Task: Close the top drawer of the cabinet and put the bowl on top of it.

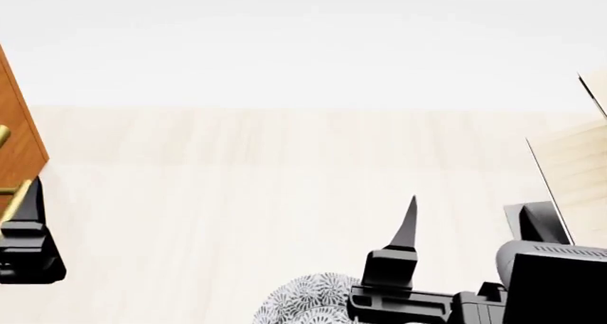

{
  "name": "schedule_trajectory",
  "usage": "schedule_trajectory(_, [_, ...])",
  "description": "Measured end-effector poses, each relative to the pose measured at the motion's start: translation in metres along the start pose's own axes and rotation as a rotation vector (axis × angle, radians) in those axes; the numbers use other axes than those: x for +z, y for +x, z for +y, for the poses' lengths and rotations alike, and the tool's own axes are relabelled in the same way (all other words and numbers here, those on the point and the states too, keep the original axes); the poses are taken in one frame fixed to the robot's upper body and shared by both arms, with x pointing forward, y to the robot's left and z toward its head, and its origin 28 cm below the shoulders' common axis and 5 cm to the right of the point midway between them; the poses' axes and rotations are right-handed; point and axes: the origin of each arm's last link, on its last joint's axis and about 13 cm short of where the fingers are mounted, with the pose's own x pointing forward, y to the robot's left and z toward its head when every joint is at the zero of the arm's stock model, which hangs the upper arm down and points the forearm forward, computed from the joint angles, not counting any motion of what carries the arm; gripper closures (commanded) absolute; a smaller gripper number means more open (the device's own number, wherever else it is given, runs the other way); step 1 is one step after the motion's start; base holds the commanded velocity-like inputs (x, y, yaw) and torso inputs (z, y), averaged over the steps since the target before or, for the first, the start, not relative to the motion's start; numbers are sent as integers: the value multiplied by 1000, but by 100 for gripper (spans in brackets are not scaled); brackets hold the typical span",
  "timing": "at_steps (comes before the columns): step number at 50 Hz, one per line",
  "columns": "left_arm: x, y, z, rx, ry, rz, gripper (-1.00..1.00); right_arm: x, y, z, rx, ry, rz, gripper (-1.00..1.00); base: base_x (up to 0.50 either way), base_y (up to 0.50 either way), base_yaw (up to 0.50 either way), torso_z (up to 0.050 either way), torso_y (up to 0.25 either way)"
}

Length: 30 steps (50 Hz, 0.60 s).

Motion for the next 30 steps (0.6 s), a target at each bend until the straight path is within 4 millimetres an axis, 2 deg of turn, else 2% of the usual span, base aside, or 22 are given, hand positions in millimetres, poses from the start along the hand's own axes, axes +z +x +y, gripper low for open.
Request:
schedule_trajectory(11, [0, -3, -5, -54, -19, 30, -100, -3, 0, -1, 3, -11, 7, -100, 0, 0, 0, 0, 0])
schedule_trajectory(30, [13, 12, -22, -188, -70, 121, -100, 0, -5, -2, 8, -23, 1, -100, 0, 0, 0, 0, 0])
